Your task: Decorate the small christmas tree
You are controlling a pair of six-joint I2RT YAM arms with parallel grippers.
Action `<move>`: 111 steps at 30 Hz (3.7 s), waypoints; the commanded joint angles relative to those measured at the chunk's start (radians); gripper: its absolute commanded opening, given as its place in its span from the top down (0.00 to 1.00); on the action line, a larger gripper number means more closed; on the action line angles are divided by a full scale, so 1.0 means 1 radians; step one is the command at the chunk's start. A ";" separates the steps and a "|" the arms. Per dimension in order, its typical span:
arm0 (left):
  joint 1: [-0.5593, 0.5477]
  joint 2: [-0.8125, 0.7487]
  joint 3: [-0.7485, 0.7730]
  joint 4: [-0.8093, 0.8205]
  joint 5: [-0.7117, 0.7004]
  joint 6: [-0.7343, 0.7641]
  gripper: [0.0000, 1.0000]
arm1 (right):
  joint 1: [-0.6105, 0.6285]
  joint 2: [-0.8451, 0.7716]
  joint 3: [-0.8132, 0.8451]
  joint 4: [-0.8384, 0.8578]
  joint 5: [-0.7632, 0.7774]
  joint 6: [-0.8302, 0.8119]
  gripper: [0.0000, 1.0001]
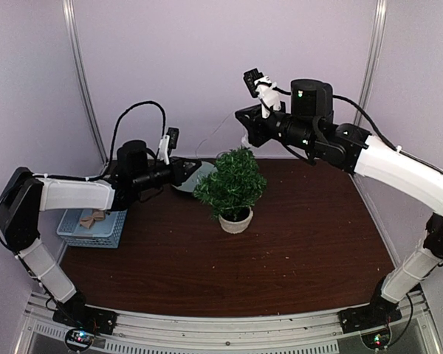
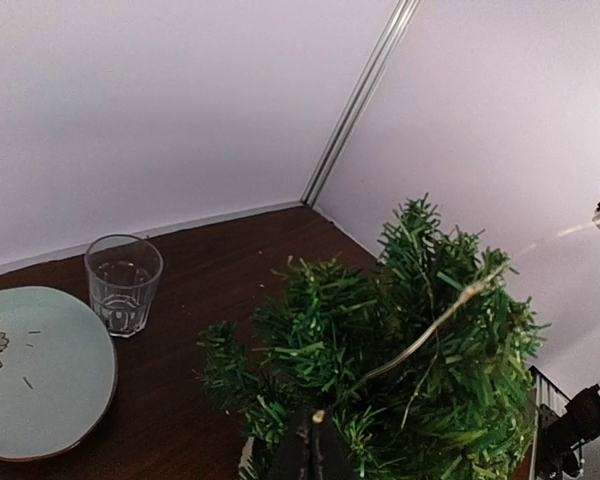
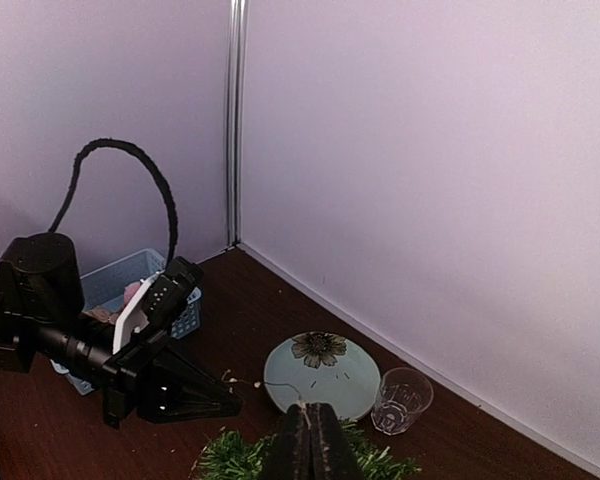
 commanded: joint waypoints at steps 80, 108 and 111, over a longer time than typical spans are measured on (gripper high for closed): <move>0.003 0.247 0.468 -0.541 -0.044 0.131 1.00 | -0.319 0.062 -0.347 -0.298 -0.286 0.280 1.00; 0.003 0.233 0.442 -0.537 -0.056 0.131 1.00 | -0.289 0.144 -0.451 -0.065 -0.424 0.405 1.00; 0.003 0.231 0.441 -0.538 -0.058 0.132 1.00 | -0.287 0.122 -0.449 -0.073 -0.412 0.405 1.00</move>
